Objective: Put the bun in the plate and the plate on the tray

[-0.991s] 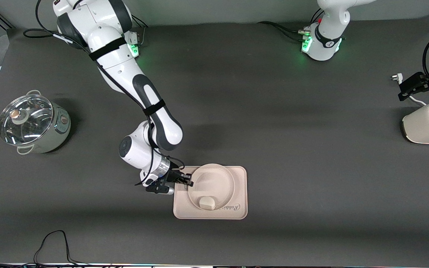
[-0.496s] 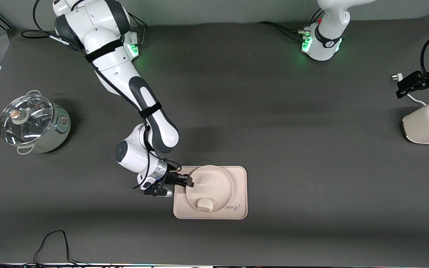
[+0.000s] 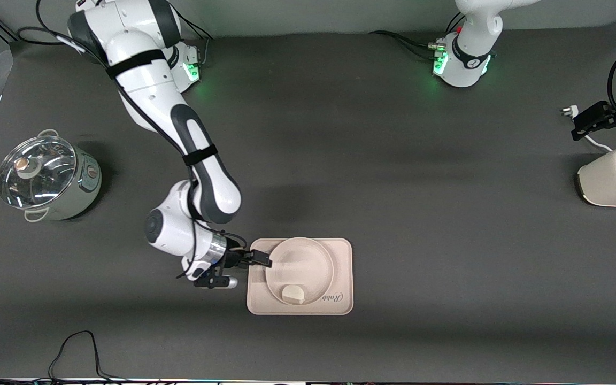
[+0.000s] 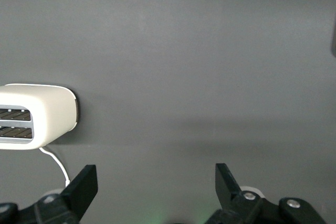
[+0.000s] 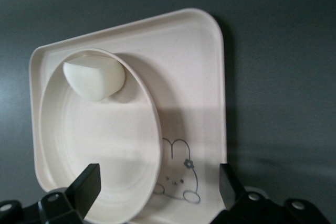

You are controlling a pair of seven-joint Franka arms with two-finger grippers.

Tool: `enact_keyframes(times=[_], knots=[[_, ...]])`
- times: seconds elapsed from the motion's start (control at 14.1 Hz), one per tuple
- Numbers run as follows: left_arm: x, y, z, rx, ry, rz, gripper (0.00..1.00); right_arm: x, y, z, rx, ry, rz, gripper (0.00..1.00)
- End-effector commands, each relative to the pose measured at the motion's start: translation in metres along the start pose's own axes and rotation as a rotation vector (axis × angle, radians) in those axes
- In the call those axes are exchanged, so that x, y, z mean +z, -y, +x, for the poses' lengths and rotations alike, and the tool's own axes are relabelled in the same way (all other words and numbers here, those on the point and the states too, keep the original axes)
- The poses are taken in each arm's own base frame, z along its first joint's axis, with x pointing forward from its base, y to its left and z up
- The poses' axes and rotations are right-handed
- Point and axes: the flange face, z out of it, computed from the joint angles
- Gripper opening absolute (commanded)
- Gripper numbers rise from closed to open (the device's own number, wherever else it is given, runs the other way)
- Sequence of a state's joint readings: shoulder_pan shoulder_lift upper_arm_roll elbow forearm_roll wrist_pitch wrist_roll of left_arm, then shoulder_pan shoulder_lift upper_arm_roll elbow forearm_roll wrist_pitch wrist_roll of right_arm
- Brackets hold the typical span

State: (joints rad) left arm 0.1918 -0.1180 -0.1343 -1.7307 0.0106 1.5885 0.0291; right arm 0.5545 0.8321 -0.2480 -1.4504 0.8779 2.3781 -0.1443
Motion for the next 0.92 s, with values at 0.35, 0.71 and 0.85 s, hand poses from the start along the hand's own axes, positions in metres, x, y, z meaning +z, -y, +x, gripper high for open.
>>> enact_keyframes(times=[0.35, 0.71, 0.85], knots=[[-0.002, 0.003, 0.001, 0.012, -0.006, 0.001, 1.00, -0.144, 0.017, -0.001, -0.110, 0.077, -0.194, 1.00], [-0.002, 0.003, 0.001, 0.013, -0.006, 0.001, 1.00, -0.263, 0.011, -0.008, -0.170, 0.117, -0.314, 1.00], [-0.002, 0.002, 0.001, 0.015, -0.003, 0.003, 1.00, -0.298, 0.006, -0.016, -0.178, 0.137, -0.354, 1.00]])
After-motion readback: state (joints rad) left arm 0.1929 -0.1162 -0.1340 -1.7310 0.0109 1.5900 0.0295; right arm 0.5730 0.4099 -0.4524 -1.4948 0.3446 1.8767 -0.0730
